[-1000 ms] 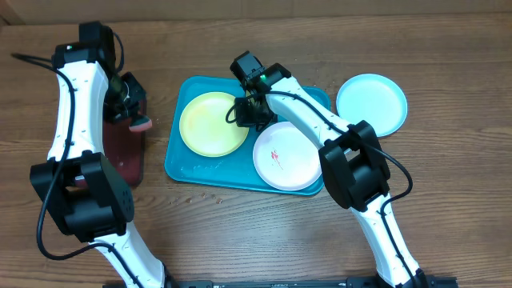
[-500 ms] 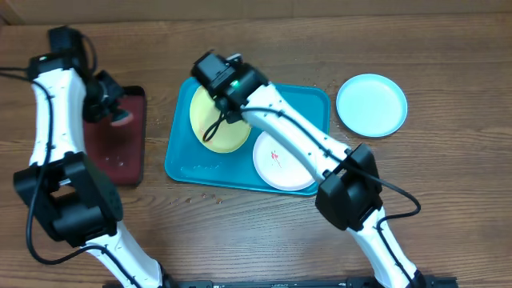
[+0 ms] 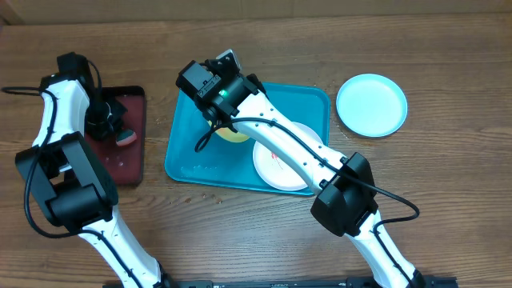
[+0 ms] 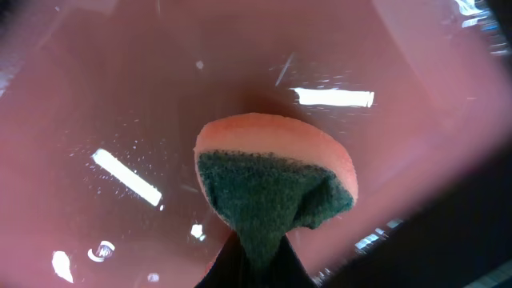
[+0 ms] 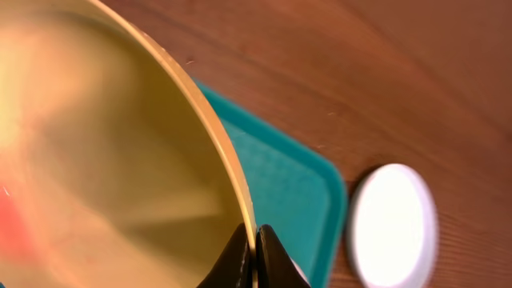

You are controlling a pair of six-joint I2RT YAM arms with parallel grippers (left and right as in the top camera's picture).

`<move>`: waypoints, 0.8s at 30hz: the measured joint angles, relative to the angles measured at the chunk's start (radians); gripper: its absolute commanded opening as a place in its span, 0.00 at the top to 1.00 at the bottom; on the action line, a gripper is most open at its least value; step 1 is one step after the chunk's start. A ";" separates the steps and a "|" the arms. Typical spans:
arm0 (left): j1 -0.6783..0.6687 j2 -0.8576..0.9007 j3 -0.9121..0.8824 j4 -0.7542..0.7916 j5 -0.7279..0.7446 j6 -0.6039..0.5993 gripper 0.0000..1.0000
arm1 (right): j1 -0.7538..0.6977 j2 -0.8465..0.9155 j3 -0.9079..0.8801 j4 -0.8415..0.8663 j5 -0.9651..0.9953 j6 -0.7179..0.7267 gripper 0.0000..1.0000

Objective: Clean dirty plates on tray and stack at the side
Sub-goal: 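Lift the yellow plate off the teal tray with the right gripper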

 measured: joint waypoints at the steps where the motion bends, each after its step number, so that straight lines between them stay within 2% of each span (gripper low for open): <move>1: 0.000 0.004 -0.002 0.000 -0.005 0.000 0.96 | 0.000 0.000 0.015 -0.013 0.018 0.000 0.96; 11: 0.000 0.005 -0.013 0.037 -0.065 0.001 0.95 | 0.001 0.000 0.126 -0.088 0.122 -0.001 0.96; 14: 0.000 0.005 -0.050 0.084 -0.089 0.003 0.76 | 0.005 0.000 0.130 -0.104 0.132 -0.001 0.96; 15: 0.000 0.005 -0.065 0.095 -0.093 0.002 0.55 | 0.007 0.000 0.130 -0.105 0.136 -0.001 0.96; 17: 0.000 0.005 -0.093 0.109 -0.106 0.004 0.46 | 0.018 0.000 0.132 -0.107 0.155 -0.002 0.96; 24: 0.000 0.005 -0.095 0.103 -0.112 0.004 0.43 | 0.061 0.000 0.134 -0.111 0.273 -0.019 0.96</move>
